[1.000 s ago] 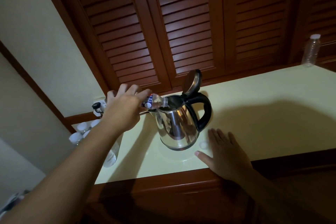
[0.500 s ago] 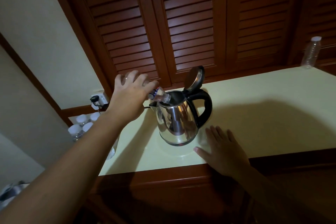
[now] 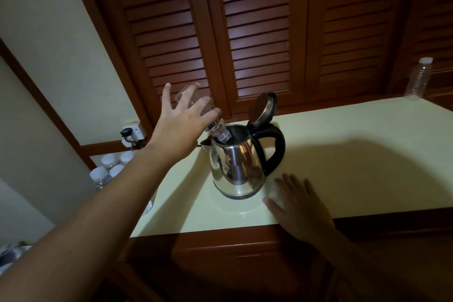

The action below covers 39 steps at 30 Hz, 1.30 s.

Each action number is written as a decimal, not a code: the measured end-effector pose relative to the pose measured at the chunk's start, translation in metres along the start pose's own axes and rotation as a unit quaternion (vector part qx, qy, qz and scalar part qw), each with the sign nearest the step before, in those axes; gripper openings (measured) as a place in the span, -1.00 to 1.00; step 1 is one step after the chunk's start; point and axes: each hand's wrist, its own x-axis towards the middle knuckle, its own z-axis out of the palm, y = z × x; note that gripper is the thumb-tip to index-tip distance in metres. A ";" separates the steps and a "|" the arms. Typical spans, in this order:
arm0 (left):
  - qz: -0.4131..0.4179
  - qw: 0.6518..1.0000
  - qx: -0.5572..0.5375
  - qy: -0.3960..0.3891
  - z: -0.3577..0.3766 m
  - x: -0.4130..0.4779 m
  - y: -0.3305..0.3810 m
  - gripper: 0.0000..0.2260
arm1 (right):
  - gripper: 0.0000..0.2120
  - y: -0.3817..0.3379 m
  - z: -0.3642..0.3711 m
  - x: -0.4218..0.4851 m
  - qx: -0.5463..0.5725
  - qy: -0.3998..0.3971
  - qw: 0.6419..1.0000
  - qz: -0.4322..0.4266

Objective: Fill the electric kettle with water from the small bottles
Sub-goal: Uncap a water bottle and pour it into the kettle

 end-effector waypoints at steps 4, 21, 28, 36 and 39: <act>0.007 1.000 0.006 0.002 -0.002 0.000 0.002 -0.24 | -0.45 0.003 0.000 0.001 0.014 0.006 1.000 -0.007; -0.084 0.996 -0.017 -0.011 -0.002 -0.021 0.018 -0.19 | -0.61 0.006 -0.001 -0.003 0.055 0.013 0.998 -0.021; -0.278 0.895 -0.348 0.023 0.001 -0.063 0.044 -0.52 | -0.65 0.006 -0.004 -0.006 0.177 0.046 0.983 -0.016; -0.207 0.790 -0.577 -0.023 -0.005 -0.136 0.117 -0.53 | -0.65 -0.013 -0.052 -0.019 0.276 0.049 0.956 -0.091; -0.189 0.789 -0.584 -0.033 -0.006 -0.145 0.123 -0.55 | -0.63 -0.018 -0.073 -0.021 0.254 0.017 0.960 -0.120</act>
